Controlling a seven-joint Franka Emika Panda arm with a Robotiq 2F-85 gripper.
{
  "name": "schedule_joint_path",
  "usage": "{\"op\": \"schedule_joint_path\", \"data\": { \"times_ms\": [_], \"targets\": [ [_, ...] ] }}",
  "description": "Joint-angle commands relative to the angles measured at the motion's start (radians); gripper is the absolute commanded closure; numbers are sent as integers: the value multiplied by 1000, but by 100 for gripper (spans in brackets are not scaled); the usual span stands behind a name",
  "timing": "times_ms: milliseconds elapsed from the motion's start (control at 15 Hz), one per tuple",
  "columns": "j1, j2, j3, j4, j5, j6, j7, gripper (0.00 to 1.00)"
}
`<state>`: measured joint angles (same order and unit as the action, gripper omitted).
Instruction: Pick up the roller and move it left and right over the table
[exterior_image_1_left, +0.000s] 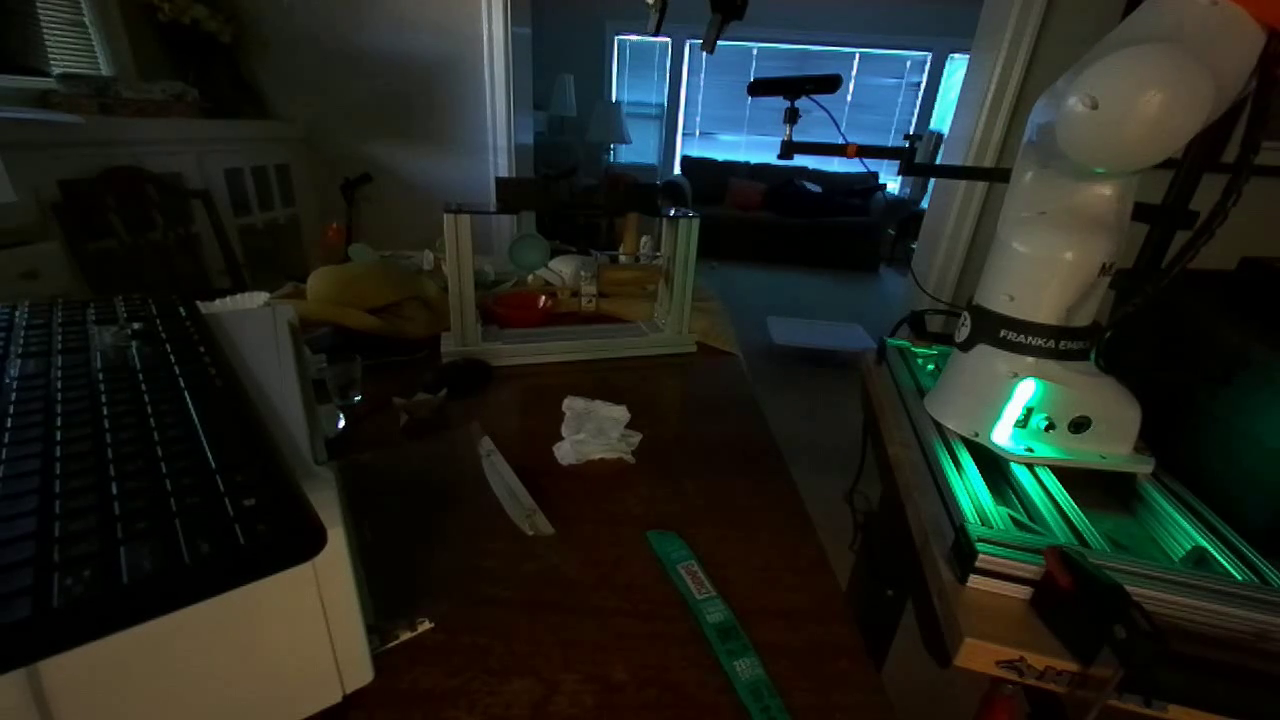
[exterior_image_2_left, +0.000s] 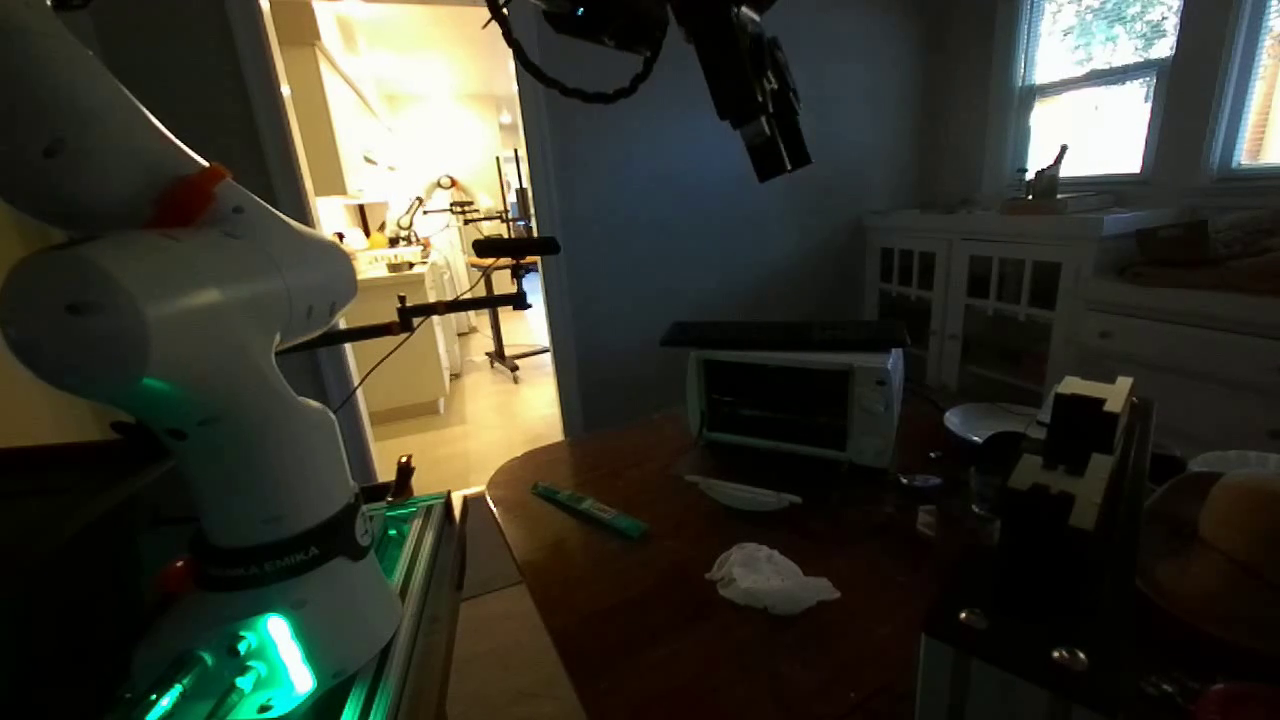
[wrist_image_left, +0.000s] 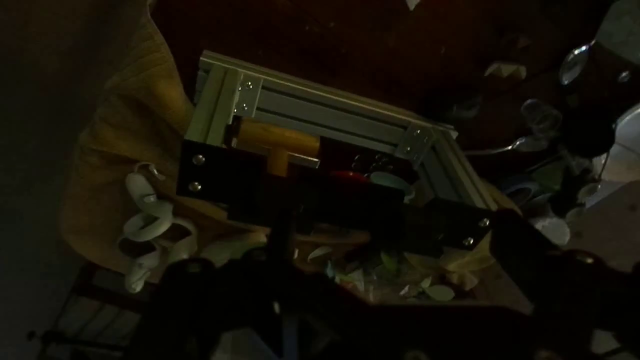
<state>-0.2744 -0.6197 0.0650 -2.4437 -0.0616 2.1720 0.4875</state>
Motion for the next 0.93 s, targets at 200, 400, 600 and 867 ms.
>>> {"op": "schedule_joint_path", "data": {
  "times_ms": [200,400,600,867],
  "targets": [
    [-66,32,11,109,-39,-21,201,0],
    [-72,95,-40,168,-17,-41,197,0],
    [-70,180,-89,219,-4,-53,192,0],
    [-61,290,-127,278,-11,-51,197,0]
  ]
}}
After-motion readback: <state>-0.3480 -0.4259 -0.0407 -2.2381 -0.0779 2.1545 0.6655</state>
